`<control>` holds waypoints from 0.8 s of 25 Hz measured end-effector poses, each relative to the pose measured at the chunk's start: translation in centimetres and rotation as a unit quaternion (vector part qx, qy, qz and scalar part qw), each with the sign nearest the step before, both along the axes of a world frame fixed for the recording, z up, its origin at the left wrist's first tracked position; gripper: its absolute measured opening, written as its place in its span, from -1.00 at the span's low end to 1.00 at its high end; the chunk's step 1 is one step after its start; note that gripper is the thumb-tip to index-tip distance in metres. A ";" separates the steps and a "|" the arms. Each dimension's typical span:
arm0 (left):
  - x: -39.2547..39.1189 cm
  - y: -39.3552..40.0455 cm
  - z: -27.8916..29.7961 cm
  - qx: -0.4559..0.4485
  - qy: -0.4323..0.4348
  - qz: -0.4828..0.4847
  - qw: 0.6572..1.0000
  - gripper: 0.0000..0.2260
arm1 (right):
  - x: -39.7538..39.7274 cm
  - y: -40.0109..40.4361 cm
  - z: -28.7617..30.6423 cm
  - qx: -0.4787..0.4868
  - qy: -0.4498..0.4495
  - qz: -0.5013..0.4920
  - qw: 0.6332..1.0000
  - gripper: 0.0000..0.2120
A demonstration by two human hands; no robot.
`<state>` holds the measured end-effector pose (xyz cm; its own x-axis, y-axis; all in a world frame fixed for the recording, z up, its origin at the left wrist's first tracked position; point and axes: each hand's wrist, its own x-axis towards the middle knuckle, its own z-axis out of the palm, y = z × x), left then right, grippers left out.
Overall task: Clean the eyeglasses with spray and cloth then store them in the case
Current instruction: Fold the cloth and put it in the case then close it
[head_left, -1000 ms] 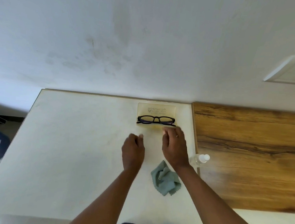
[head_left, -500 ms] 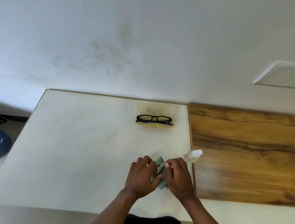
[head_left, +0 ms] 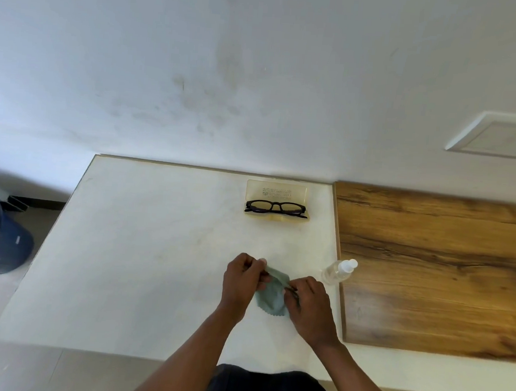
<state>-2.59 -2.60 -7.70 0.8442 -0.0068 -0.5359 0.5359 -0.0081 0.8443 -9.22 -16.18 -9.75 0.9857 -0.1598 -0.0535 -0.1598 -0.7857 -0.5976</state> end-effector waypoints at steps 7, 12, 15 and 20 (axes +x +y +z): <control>1.2 1.3 1.3 -0.026 -0.043 0.029 0.998 -0.88 | 2.5 0.3 2.0 0.078 -0.043 -0.035 0.995 -0.88; 2.7 2.4 2.2 0.028 -0.072 -0.029 0.997 -0.68 | 4.7 -0.1 3.1 0.068 -0.055 -0.045 0.995 -0.85; 3.7 2.9 2.9 0.116 -0.132 -0.072 0.982 -0.70 | 6.1 -0.2 4.3 0.042 -0.088 -0.033 0.995 -0.85; 4.9 2.8 4.4 0.190 -0.294 -0.061 0.935 -0.83 | 7.7 0.1 6.7 -0.001 -0.166 -0.017 0.986 -0.86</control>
<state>2.28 0.23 -3.33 0.9990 -0.0253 0.0380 -0.0450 -0.3985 0.9160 -1.48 -16.09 -3.03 0.9427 -0.1930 0.2722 0.0184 -0.7844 -0.6200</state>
